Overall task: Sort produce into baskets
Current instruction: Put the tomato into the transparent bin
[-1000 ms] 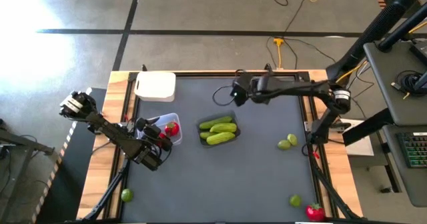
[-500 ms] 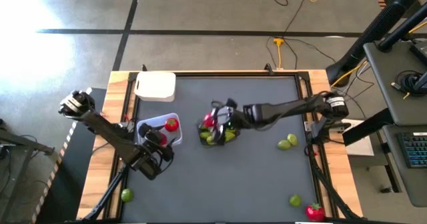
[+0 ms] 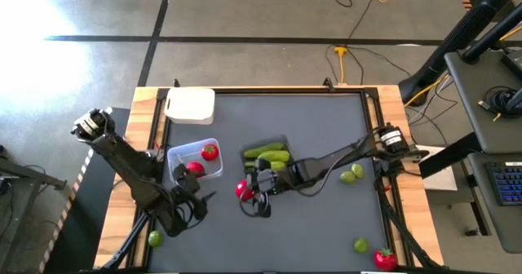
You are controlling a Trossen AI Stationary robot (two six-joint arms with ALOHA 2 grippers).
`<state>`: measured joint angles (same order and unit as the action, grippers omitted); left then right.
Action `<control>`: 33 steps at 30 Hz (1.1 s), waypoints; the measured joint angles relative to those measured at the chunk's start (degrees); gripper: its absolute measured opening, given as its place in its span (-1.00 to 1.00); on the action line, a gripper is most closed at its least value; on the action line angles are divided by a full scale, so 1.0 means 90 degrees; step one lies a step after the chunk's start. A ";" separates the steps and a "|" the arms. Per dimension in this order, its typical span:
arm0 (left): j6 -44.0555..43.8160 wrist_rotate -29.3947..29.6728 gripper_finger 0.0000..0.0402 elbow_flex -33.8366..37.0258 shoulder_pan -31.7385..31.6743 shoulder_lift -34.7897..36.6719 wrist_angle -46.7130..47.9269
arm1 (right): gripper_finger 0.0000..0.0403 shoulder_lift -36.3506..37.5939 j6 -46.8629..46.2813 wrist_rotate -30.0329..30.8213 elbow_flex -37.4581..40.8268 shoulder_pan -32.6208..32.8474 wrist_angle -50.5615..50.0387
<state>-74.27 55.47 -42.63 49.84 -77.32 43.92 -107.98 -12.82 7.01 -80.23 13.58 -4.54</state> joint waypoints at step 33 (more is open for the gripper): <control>0.1990 -0.0215 0.65 -0.0231 -0.0214 -0.3296 -0.4568 | 0.51 -0.1285 0.1339 -0.0117 -0.0005 0.0423 0.0683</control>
<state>-56.36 53.53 -44.71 47.91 -106.98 2.81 -119.55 -0.78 5.96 -80.27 17.39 1.61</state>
